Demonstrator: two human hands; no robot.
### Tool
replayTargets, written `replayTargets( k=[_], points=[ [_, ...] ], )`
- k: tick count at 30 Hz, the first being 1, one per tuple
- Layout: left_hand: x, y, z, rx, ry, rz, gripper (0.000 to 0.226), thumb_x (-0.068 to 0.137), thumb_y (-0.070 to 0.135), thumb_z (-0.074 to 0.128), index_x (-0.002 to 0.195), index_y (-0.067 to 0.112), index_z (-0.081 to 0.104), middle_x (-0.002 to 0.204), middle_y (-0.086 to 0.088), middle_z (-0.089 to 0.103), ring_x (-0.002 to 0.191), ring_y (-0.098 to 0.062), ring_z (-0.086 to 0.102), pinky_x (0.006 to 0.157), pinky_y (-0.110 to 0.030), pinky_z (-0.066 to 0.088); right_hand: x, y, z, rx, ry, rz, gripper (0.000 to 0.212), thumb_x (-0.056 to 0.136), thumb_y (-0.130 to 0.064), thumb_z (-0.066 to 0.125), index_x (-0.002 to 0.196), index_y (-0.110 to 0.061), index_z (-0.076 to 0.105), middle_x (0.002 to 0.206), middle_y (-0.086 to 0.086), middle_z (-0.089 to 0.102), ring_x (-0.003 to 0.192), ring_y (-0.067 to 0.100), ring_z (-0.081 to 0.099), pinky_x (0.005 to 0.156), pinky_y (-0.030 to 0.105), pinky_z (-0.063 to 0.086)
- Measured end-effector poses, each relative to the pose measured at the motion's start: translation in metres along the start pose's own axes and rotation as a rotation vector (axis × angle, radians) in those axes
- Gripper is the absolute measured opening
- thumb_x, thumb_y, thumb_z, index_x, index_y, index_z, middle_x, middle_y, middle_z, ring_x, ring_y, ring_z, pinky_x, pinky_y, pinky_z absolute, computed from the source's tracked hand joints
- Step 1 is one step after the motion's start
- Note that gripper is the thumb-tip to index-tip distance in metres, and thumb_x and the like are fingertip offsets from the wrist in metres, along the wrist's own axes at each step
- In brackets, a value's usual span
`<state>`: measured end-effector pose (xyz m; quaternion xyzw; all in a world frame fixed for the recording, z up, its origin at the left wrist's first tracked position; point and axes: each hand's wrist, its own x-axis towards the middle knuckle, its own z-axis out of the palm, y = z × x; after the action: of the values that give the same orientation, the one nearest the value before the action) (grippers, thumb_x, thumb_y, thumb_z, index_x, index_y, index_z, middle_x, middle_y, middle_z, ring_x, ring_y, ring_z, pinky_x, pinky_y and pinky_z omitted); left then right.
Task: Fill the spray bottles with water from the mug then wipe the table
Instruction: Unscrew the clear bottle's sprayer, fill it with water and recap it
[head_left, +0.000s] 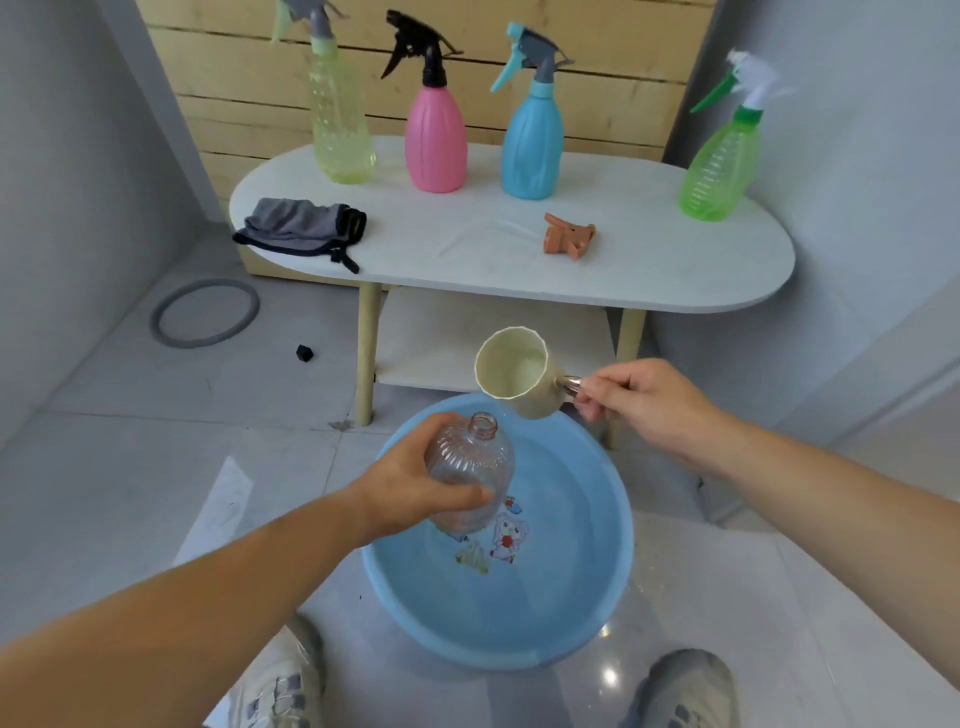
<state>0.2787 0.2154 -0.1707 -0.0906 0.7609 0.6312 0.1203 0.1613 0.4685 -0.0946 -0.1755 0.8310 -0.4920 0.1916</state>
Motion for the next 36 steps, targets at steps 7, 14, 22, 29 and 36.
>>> replayTargets(
  k=[7,14,22,29,36],
  points=[
    [-0.017,0.042,-0.013,0.027,-0.057,0.092,0.079,0.065,0.023,0.093,0.134,0.031,0.055,0.118,0.006,0.073,0.112,-0.012,0.07,0.095,-0.034,0.06,-0.037,-0.056,-0.018,0.054,0.082,-0.222,0.039,0.097,-0.014,0.059,0.061,-0.023,0.073,0.081,0.014,0.072,0.096,0.028,0.067,0.088,0.025,0.052],
    [-0.03,0.06,-0.022,0.026,-0.07,0.127,0.082,0.065,0.024,0.092,0.138,0.028,0.054,0.12,0.001,0.072,0.112,-0.016,0.07,0.095,-0.038,0.06,-0.049,-0.075,-0.022,-0.029,0.178,-0.326,0.034,0.095,-0.018,0.063,0.066,-0.032,0.074,0.077,0.003,0.074,0.092,0.024,0.068,0.096,0.046,0.05],
    [-0.028,0.058,-0.014,-0.062,-0.035,0.103,0.082,0.062,0.025,0.095,0.134,0.03,0.055,0.117,0.002,0.074,0.11,-0.019,0.072,0.091,-0.04,0.061,-0.051,-0.077,-0.021,-0.127,0.201,-0.335,0.022,0.093,-0.015,0.063,0.077,-0.027,0.072,0.072,-0.001,0.072,0.082,0.041,0.061,0.077,0.044,0.049],
    [-0.024,0.059,-0.011,-0.112,-0.036,0.088,0.068,0.079,0.004,0.086,0.134,0.028,0.054,0.11,0.006,0.076,0.103,-0.014,0.074,0.077,-0.028,0.06,-0.049,-0.076,-0.018,-0.168,0.193,-0.333,0.019,0.094,-0.015,0.064,0.08,-0.025,0.073,0.072,-0.003,0.071,0.078,0.042,0.06,0.071,0.04,0.046],
    [-0.022,0.055,-0.012,-0.124,-0.021,0.079,0.07,0.078,0.005,0.087,0.135,0.026,0.053,0.113,0.003,0.075,0.106,-0.016,0.074,0.081,-0.033,0.061,-0.047,-0.077,-0.016,-0.186,0.193,-0.357,0.025,0.093,-0.017,0.064,0.077,-0.035,0.07,0.07,-0.007,0.071,0.076,0.03,0.062,0.072,0.033,0.047]
  ],
)
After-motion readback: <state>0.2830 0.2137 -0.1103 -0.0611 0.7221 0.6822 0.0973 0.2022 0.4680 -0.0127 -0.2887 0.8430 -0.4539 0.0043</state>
